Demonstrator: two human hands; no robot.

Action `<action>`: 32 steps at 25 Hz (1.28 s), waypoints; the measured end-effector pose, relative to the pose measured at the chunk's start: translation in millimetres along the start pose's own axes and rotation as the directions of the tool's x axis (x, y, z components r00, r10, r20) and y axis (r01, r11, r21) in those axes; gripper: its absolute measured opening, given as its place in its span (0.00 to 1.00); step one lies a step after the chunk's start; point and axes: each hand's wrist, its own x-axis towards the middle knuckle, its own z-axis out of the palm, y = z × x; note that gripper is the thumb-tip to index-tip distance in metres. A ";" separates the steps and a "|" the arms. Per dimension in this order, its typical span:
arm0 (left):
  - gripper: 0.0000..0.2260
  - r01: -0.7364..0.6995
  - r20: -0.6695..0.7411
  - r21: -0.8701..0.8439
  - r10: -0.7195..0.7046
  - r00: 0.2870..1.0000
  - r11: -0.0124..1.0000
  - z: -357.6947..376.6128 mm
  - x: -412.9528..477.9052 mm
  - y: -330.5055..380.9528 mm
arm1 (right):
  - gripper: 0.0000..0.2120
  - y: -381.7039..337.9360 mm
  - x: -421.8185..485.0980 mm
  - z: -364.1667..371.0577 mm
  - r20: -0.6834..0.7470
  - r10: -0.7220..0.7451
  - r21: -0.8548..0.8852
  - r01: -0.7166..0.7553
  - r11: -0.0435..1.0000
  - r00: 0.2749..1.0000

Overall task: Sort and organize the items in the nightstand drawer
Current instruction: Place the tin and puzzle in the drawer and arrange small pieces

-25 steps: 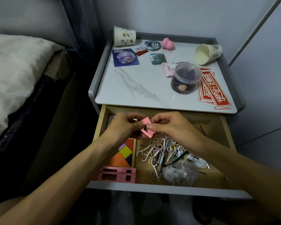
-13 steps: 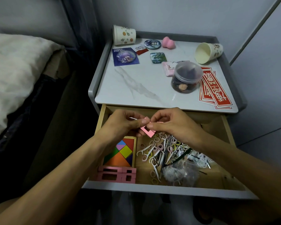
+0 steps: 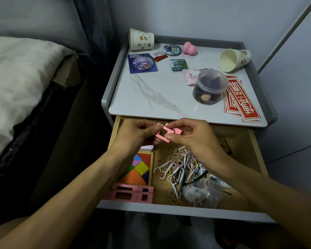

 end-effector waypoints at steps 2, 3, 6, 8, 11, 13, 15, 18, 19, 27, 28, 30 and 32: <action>0.06 -0.003 0.000 -0.017 0.003 1.000 1.000 -0.9 0.9 0.1 | 0.11 0.0 0.9 1.2 -0.017 0.008 0.015 -0.007 1.000 1.000; 0.06 0.001 -0.003 -0.030 -0.001 1.000 1.000 -1.4 1.1 0.3 | 0.11 -0.2 1.2 1.4 -0.023 0.012 0.021 -0.011 1.000 1.000; 0.07 0.005 -0.001 -0.052 -0.006 1.000 0.999 -1.3 0.7 1.6 | 0.11 -0.3 1.0 1.7 -0.037 0.010 0.026 -0.009 1.000 0.999; 0.07 0.001 0.017 -0.054 0.000 1.000 0.999 -1.3 -0.4 3.3 | 0.11 -0.9 0.4 1.7 -0.044 0.003 0.035 -0.001 0.999 0.999; 0.06 0.008 0.017 -0.061 -0.007 1.000 0.998 -2.9 0.5 4.1 | 0.11 -1.7 1.1 0.5 -0.040 0.004 0.062 -0.001 0.998 0.999; 0.05 0.016 0.016 -0.068 -0.015 1.000 0.998 -3.3 1.4 3.7 | 0.12 -1.9 0.9 -0.3 -0.033 0.003 0.074 -0.001 0.997 0.999; 0.05 0.024 0.019 -0.078 -0.023 1.000 0.997 -3.2 2.2 3.5 | 0.12 -2.4 1.0 -0.2 -0.023 0.004 0.084 -0.002 0.996 1.000; 0.04 0.040 0.027 -0.091 -0.038 0.999 0.995 -4.5 3.6 4.1 | 0.12 -2.6 1.0 0.2 -0.023 0.007 0.088 -0.005 0.996 1.000; 0.04 0.045 0.037 -0.092 -0.042 0.998 0.995 -4.9 3.8 4.4 | 0.12 -2.4 0.9 0.5 -0.026 0.008 0.086 -0.006 0.996 1.000; 0.04 0.003 0.022 -0.021 -0.003 1.000 1.000 -3.2 0.6 7.7 | 0.11 -1.1 0.5 1.1 -0.012 -0.007 0.047 0.007 0.999 1.000; 0.04 0.000 0.020 -0.012 0.000 1.000 1.000 -3.1 0.3 8.6 | 0.10 -1.5 1.2 0.9 -0.025 -0.016 0.029 0.017 0.999 1.000; 0.03 -0.004 0.017 0.025 0.004 1.000 1.000 -2.3 0.2 9.7 | 0.11 -1.6 3.5 -0.7 -0.059 -0.040 0.012 0.041 0.999 0.997; 0.01 0.007 0.029 0.054 -0.009 1.000 0.999 -0.8 -0.5 9.5 | 0.13 -2.1 4.5 -1.0 -0.067 -0.057 0.017 0.058 0.998 0.996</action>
